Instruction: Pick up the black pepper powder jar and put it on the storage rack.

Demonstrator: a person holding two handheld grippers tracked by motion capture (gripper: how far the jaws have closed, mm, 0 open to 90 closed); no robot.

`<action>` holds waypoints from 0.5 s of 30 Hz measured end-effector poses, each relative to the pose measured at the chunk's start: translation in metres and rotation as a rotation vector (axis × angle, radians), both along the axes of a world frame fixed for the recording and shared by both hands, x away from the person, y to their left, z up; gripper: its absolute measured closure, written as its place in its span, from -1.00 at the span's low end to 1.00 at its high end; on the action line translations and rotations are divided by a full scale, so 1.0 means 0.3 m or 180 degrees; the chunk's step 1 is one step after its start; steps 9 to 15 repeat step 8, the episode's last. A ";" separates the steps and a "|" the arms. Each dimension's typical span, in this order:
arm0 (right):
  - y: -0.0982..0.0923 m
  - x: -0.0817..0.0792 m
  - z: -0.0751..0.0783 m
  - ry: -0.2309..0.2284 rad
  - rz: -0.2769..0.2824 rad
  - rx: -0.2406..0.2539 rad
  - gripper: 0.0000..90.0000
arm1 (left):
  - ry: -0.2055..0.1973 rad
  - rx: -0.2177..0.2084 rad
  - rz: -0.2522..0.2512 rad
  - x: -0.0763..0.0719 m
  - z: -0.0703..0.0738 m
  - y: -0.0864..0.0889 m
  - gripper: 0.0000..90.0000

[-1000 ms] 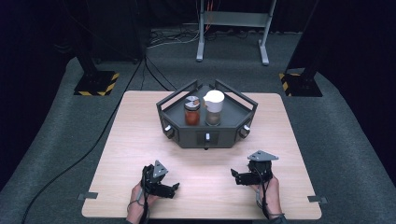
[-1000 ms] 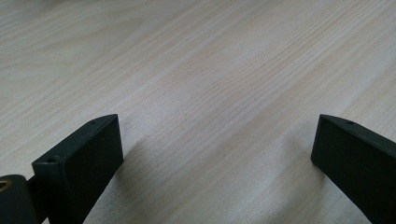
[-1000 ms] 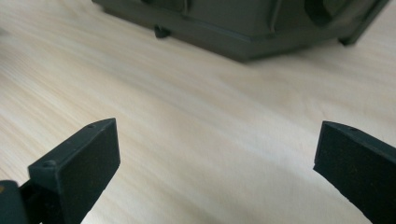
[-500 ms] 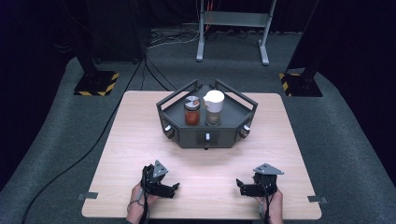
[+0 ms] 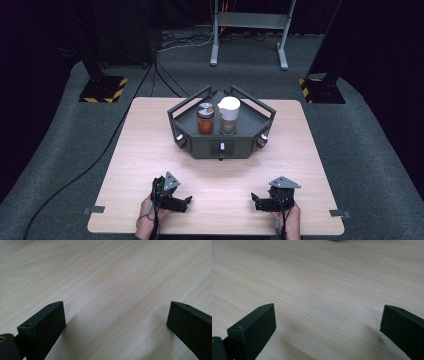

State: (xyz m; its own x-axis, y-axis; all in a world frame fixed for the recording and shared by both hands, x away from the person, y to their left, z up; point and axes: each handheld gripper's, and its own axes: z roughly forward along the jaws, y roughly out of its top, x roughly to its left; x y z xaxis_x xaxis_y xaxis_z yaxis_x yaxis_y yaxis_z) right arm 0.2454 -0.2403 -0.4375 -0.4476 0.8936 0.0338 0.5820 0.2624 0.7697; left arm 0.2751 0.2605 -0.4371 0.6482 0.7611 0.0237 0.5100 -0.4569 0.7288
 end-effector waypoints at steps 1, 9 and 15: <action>0.002 0.002 0.002 0.0013 0.0006 -0.0009 -1.00 | -0.0004 0.0004 -0.0002 -0.001 0.000 0.000 -0.96; -0.001 0.018 0.005 0.0064 0.0031 -0.0002 -1.00 | -0.0005 0.0000 0.0001 -0.001 0.000 0.000 -0.96; -0.001 0.018 0.005 0.0064 0.0031 -0.0002 -1.00 | -0.0005 0.0000 0.0001 -0.001 0.000 0.000 -0.96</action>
